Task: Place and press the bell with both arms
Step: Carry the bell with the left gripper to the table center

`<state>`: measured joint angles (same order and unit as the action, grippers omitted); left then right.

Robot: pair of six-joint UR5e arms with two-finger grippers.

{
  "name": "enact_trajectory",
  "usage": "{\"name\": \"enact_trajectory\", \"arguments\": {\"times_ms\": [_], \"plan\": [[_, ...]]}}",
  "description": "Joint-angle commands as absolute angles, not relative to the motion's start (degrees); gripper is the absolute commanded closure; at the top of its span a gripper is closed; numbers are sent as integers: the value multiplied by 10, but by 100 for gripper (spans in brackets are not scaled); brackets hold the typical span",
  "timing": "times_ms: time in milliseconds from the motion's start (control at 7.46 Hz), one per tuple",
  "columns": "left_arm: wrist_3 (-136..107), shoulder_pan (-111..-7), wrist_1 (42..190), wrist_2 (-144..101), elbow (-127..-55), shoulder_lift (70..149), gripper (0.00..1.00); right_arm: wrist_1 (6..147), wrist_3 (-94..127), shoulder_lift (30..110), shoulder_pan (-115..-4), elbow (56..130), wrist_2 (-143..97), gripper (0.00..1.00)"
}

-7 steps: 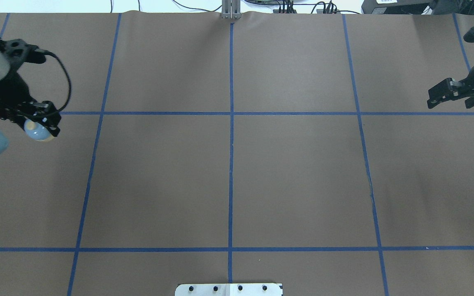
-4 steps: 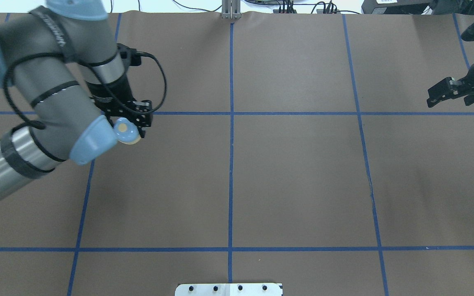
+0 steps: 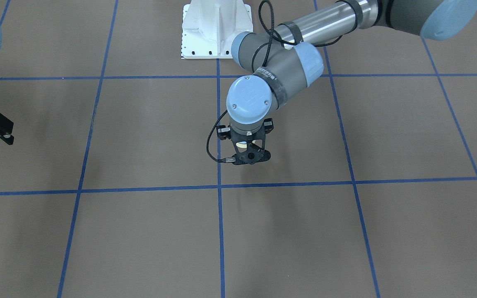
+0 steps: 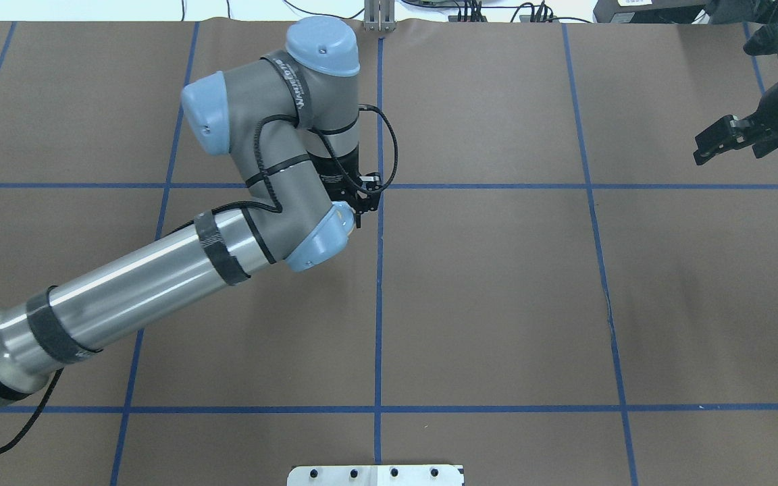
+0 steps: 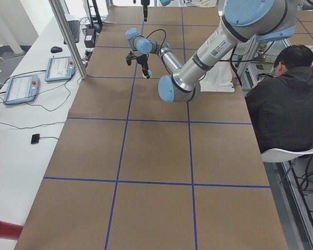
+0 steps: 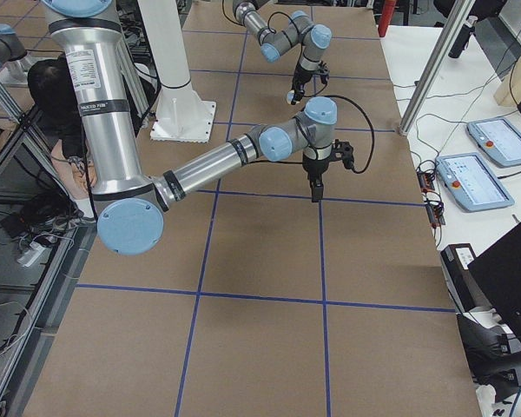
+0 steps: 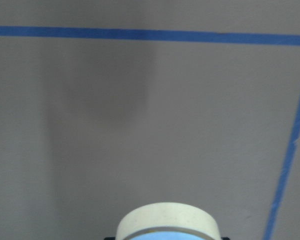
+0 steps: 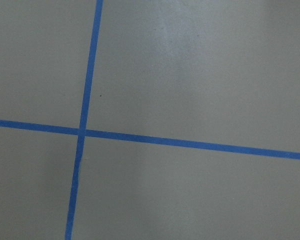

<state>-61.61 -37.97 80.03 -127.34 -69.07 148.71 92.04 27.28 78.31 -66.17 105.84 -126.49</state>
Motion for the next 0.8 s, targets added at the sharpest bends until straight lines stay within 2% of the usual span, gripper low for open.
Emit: {"name": "enact_trajectory", "arguments": {"times_ms": [0, 134, 268, 536, 670], "plan": [[-628, -365, 853, -1265, -600, 1534, 100, 921, 269, 754, -661, 1029, -1266, 0], [-629, -360, 880, -1265, -580, 1535, 100, 921, 270, 751, -661, 1028, -1266, 0], [-628, -353, 895, -1265, -569, 1536, 90, 921, 271, 750, -662, 1029, -1273, 0], [-624, -349, 916, -1265, -564, 1535, 40, 916, 272, 751, -661, 1031, -1274, 0], [-624, -346, 916, -1265, -566, 1535, 0, 915, 274, 751, -661, 1032, -1274, 0]]}}
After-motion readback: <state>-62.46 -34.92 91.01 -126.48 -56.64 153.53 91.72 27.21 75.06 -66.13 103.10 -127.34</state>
